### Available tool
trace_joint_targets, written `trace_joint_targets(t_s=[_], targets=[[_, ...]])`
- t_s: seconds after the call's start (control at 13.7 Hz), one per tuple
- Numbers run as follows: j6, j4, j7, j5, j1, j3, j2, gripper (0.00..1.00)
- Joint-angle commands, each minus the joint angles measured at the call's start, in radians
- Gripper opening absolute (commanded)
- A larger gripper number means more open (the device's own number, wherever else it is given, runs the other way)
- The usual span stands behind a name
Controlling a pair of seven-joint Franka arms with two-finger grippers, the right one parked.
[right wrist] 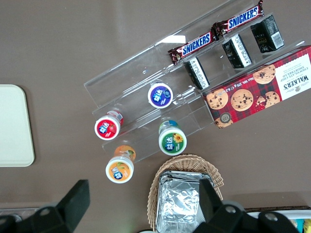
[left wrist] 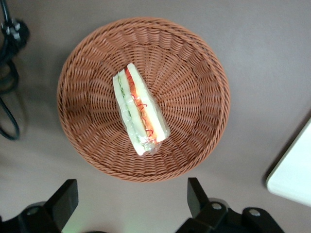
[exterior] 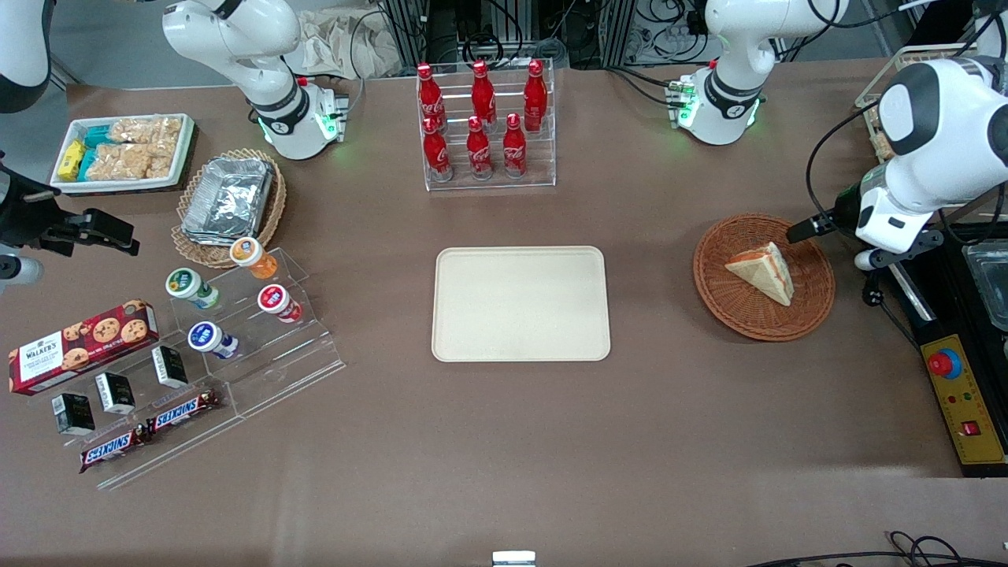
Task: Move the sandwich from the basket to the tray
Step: 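Lower the open left gripper over the wrapped sandwich in the basket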
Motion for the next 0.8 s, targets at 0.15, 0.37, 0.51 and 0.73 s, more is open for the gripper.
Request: trace_joint_targets(t_s=[0.15,0.37,0.51,0.73], targets=[[0.096,-0.032,-0.221,-0.106,0.019,-0.005,0.086,1.00],[0.118,-0.033,-0.240,-0.162,0.059,-0.005,0.147,1.00],[0.123,-0.033,-0.237,-0.239,0.092,-0.005,0.179,1.00],[0.138,-0.033,-0.237,-0.253,0.103,-0.005,0.218,1.00]])
